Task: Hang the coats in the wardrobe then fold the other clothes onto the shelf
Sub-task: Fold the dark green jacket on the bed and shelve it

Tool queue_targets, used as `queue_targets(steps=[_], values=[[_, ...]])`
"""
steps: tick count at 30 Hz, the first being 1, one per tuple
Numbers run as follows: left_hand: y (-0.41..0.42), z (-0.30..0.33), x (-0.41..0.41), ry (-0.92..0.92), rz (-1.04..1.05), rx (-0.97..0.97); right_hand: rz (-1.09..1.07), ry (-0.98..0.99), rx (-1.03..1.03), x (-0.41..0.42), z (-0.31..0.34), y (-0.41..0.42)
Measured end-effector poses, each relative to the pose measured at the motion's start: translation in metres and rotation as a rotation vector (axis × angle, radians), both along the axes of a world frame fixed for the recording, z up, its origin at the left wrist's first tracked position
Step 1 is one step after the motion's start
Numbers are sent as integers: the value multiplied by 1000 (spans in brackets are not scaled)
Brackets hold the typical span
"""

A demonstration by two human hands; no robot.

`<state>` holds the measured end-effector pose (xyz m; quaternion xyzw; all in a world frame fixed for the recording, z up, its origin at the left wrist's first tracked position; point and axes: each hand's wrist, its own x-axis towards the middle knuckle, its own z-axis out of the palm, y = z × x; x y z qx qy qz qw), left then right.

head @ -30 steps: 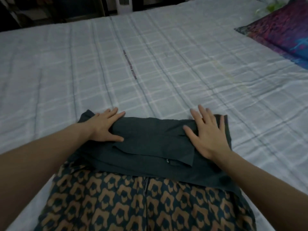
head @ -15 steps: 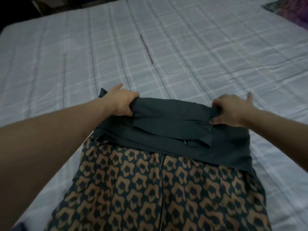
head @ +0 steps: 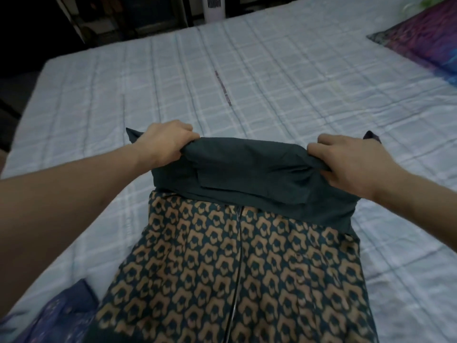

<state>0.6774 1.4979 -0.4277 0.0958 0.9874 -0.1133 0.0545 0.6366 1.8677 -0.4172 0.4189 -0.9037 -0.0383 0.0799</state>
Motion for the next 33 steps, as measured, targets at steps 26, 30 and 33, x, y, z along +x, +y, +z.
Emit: queue_targets(steps=[26,30,33], values=[[5,-77,195,-130,383,613,-624,-540,-252,183,-78,30],[-4,-89,170,57,760,535,-1103,-622,-252,155,-93,47],[-11,-102,158,-20,989,576,-1130,-842,-242,147,-105,48]])
